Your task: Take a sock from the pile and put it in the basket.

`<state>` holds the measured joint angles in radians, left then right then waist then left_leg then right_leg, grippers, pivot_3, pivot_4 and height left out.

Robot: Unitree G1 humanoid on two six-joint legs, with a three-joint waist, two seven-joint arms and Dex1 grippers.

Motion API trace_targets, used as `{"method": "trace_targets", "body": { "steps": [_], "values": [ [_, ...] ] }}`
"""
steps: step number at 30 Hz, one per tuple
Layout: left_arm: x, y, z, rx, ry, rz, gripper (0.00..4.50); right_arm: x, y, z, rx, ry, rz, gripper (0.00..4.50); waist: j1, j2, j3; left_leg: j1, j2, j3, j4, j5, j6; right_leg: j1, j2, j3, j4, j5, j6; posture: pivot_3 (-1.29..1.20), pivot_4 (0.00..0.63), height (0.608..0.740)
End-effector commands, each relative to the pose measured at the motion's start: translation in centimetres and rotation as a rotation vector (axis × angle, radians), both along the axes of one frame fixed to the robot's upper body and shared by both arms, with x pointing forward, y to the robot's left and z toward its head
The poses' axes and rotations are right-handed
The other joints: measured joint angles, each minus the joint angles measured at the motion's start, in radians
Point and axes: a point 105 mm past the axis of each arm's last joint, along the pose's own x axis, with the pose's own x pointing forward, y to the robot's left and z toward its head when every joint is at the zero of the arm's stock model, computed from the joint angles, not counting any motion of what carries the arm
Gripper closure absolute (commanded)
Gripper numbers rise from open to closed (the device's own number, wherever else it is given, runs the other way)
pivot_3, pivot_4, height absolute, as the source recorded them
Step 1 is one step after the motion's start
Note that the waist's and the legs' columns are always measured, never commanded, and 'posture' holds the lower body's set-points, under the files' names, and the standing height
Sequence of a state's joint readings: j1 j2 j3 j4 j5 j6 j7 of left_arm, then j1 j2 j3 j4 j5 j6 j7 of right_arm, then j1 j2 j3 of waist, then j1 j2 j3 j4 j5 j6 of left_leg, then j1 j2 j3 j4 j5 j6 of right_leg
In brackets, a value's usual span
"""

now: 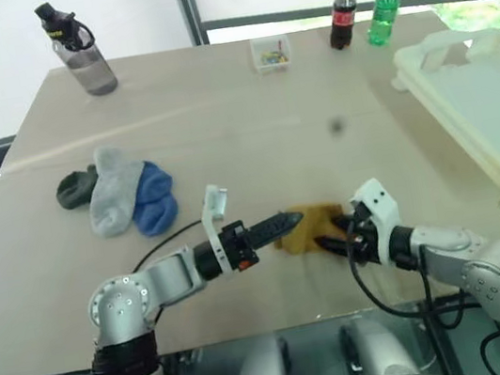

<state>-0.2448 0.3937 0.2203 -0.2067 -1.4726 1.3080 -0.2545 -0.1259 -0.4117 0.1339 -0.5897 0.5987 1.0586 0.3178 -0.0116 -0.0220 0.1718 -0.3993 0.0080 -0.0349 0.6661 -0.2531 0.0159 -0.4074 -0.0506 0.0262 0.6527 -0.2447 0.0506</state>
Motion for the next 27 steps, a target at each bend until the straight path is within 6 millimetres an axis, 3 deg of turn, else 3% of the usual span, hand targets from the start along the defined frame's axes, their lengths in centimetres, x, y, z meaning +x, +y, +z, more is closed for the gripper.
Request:
{"method": "trace_targets", "body": {
  "steps": [1, 11, 17, 24, 27],
  "values": [
    [-0.1, -0.1, 0.0, 0.033, -0.032, 0.001, 0.09, 0.3, -1.0, -0.8, -0.031, 0.025, -0.054, 1.44, 0.0, 0.0, 0.0, 0.0, 0.0, 0.0, 0.0, 0.0, 0.0, 0.0, 0.0, 0.0, 0.0, 0.0, 0.0, 0.0, 0.15, 0.74],
    [1.4, 0.5, -2.8, 0.21, -0.084, 0.062, 0.09, 0.3, -1.0, -0.7, -0.032, 0.022, -0.054, 1.44, 0.0, 0.0, 0.001, 0.0, 0.0, 0.001, -0.003, 0.0, 0.0, -0.001, 0.0, 0.0, -0.004, 0.0, 0.0, 0.0, 0.15, 0.74],
    [1.5, 0.5, -2.8, 0.206, -0.099, 0.048, 0.09, 0.3, -1.1, -0.6, -0.034, 0.019, -0.057, 1.44, 0.0, 0.0, 0.001, 0.0, 0.0, 0.001, -0.007, 0.0, 0.0, -0.001, 0.0, 0.0, -0.007, 0.002, -0.003, 0.0, 0.15, 0.74],
    [-1.2, -0.9, -1.0, 0.049, -0.07, -0.117, 0.09, 0.4, -1.1, -0.6, -0.033, 0.016, -0.059, 1.44, -0.001, 0.0, 0.001, -0.001, 0.0, 0.001, -0.008, 0.0, 0.0, -0.001, 0.0, 0.0, -0.008, 0.002, -0.002, 0.0, 0.15, 0.74],
    [-1.2, -0.9, -0.6, 0.02, -0.068, -0.106, 0.09, 0.3, -1.0, -0.6, -0.032, 0.017, -0.056, 1.44, -0.001, 0.0, 0.001, -0.001, 0.001, 0.001, -0.009, 0.0, 0.0, -0.002, 0.0, 0.0, -0.008, 0.001, -0.002, 0.0, 0.15, 0.74]
  ]
}}
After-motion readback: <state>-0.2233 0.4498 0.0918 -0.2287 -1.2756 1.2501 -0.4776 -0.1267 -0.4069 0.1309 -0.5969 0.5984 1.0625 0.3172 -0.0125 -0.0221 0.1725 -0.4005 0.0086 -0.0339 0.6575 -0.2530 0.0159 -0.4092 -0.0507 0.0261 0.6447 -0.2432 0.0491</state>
